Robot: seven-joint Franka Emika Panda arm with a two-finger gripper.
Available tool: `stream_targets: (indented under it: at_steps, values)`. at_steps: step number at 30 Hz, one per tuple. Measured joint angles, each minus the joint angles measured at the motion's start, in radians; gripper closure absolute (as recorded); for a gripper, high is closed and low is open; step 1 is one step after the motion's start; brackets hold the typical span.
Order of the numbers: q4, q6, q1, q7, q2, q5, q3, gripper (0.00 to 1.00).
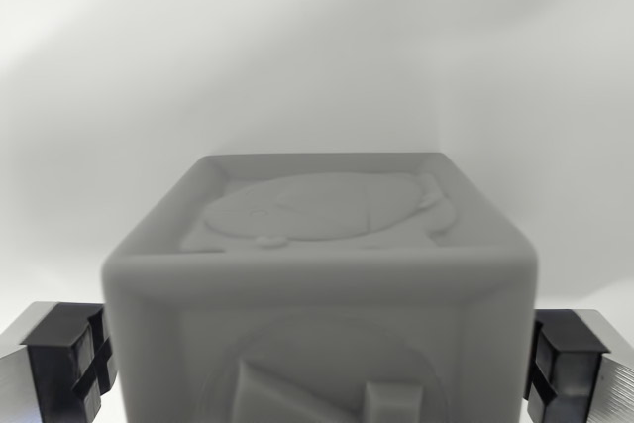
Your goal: Destack cube
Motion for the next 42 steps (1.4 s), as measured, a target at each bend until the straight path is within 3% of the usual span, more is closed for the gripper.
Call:
stream_targets:
  at_steps: [15,42]
  values:
    - [-0.019,-0.044,0.000,0.000,-0.067,0.000,0.001,0.00]
    - [-0.044,-0.231,-0.002,-0.006,-0.281,0.011,0.005,0.00]
